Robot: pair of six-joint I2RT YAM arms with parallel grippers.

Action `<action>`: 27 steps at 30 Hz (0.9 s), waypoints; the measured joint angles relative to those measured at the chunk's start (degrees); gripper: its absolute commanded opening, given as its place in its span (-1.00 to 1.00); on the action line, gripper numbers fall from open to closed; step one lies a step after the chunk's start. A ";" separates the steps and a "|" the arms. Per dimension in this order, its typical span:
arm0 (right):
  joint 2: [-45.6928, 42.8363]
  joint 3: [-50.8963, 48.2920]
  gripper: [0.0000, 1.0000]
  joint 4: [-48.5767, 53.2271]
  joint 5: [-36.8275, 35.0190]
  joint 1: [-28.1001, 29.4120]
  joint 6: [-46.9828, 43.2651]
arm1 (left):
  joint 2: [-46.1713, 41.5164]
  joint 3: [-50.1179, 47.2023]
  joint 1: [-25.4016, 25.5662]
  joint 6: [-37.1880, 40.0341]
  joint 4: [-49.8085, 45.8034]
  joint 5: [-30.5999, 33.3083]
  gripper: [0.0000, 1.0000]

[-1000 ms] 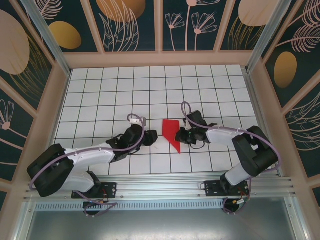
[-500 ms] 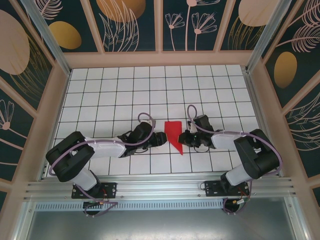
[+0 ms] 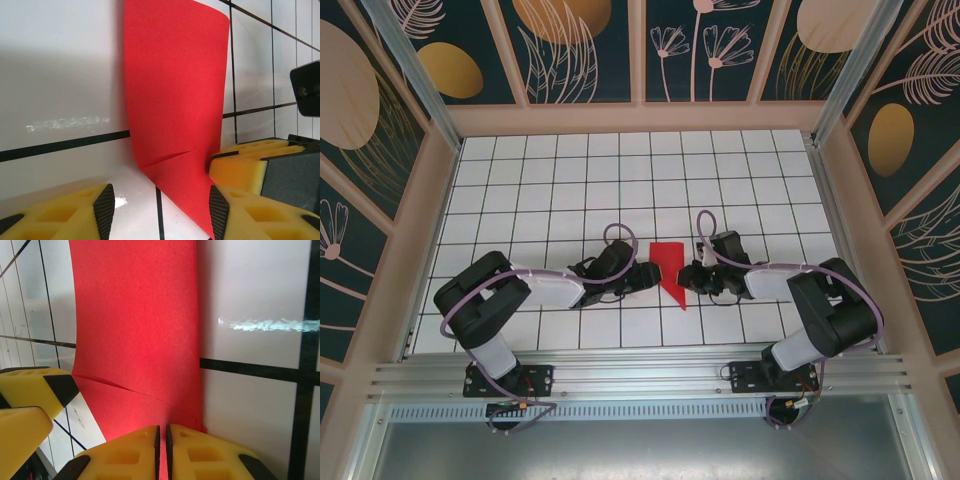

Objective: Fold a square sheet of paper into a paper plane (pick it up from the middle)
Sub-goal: Fold the wing for the fifth time at the center of the table.

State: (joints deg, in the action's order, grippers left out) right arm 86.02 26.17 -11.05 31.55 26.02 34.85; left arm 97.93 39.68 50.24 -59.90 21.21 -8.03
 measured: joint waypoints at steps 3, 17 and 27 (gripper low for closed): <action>0.07 0.02 -0.68 0.00 0.24 -0.11 -0.02 | 1.57 1.31 -0.07 -0.37 0.04 -0.72 0.07; 0.17 0.04 -0.68 0.04 1.11 -0.57 -0.33 | 5.07 2.73 -0.17 -2.45 4.66 -2.12 -0.11; 0.28 0.07 -0.64 -0.04 1.92 -0.92 -0.55 | 7.52 3.54 -0.39 -3.65 8.02 -3.39 -0.35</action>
State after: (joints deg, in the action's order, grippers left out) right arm 86.30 26.24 -11.09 33.47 25.10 34.30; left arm 105.45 43.22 49.84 -63.55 29.23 -11.42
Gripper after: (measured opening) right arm 0.176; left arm 0.368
